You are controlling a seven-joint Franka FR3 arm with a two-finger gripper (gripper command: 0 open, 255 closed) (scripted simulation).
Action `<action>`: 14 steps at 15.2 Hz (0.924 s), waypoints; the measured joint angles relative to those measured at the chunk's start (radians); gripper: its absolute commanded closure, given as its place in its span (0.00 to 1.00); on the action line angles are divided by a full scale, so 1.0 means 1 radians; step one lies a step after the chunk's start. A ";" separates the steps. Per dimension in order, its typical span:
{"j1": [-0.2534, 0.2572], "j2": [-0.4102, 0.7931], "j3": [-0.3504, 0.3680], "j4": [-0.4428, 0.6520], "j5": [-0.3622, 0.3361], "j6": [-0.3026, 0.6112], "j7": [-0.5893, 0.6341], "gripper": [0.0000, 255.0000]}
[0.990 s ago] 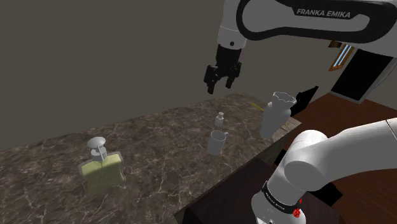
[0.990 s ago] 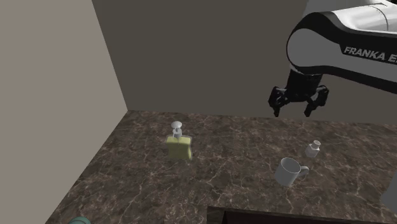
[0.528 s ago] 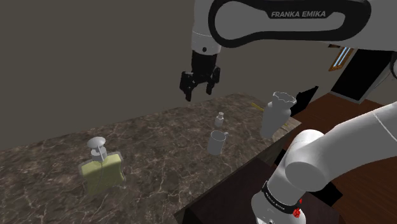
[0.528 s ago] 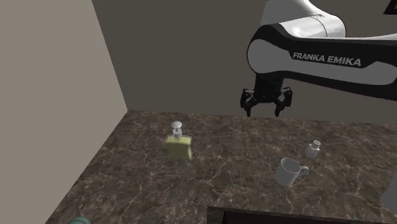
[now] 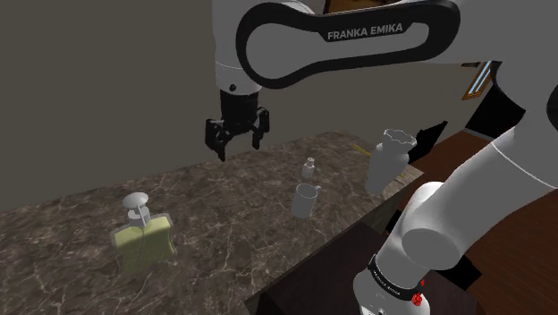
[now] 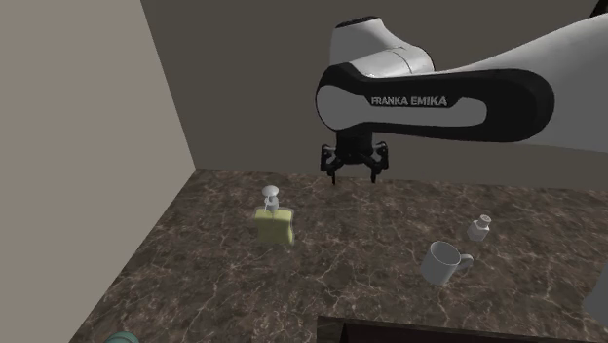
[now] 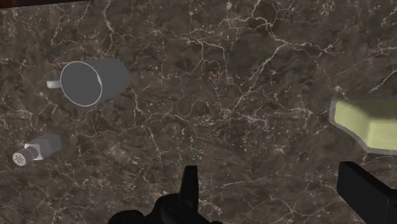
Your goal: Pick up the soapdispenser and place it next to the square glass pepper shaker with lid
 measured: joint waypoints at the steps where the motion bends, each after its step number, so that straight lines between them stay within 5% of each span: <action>1: 0.004 0.036 0.019 0.028 -0.010 0.003 0.027 0.00; 6: 0.028 0.218 0.094 0.161 -0.081 0.016 0.150 0.00; 14: 0.144 0.555 0.151 0.455 -0.252 -0.027 0.341 0.00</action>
